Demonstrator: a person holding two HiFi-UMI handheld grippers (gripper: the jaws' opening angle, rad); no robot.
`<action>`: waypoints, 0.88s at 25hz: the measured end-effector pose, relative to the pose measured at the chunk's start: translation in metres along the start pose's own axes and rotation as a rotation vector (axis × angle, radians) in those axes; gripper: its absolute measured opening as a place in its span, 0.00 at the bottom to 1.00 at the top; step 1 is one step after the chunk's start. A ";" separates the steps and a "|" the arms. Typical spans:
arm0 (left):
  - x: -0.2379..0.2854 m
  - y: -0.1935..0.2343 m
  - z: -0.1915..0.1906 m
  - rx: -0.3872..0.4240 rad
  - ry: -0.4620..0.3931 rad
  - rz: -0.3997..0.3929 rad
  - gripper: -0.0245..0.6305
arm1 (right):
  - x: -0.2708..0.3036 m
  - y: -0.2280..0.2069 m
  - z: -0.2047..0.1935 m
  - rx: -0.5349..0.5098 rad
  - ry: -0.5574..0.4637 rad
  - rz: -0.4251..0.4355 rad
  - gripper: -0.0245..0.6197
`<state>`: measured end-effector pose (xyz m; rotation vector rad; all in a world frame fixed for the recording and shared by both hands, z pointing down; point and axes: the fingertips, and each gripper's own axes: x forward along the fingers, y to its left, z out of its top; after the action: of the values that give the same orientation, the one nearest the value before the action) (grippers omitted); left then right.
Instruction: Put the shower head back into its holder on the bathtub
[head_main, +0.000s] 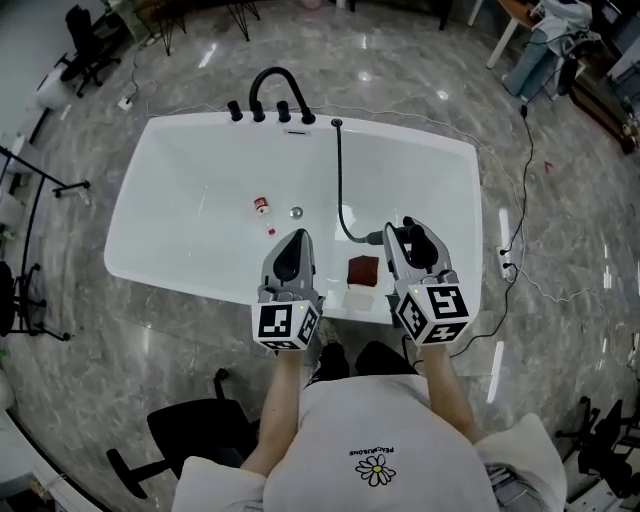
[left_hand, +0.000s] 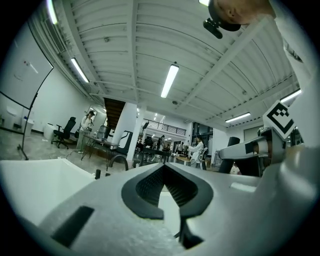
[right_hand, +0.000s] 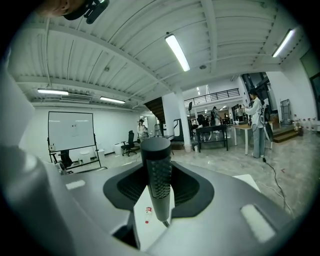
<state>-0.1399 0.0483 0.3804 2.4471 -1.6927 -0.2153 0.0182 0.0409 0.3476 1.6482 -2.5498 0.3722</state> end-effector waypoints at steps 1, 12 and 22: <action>0.002 0.006 -0.001 -0.008 0.003 0.004 0.04 | 0.005 0.000 -0.001 0.003 0.007 -0.002 0.25; 0.030 0.019 -0.011 -0.008 0.052 0.000 0.04 | 0.050 -0.019 0.010 0.032 0.011 -0.013 0.25; 0.096 -0.014 -0.028 0.025 0.112 -0.074 0.15 | 0.113 -0.061 0.047 0.050 -0.027 0.084 0.25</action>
<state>-0.0879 -0.0351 0.4021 2.4921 -1.5702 -0.0640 0.0292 -0.0950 0.3350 1.5758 -2.6568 0.4270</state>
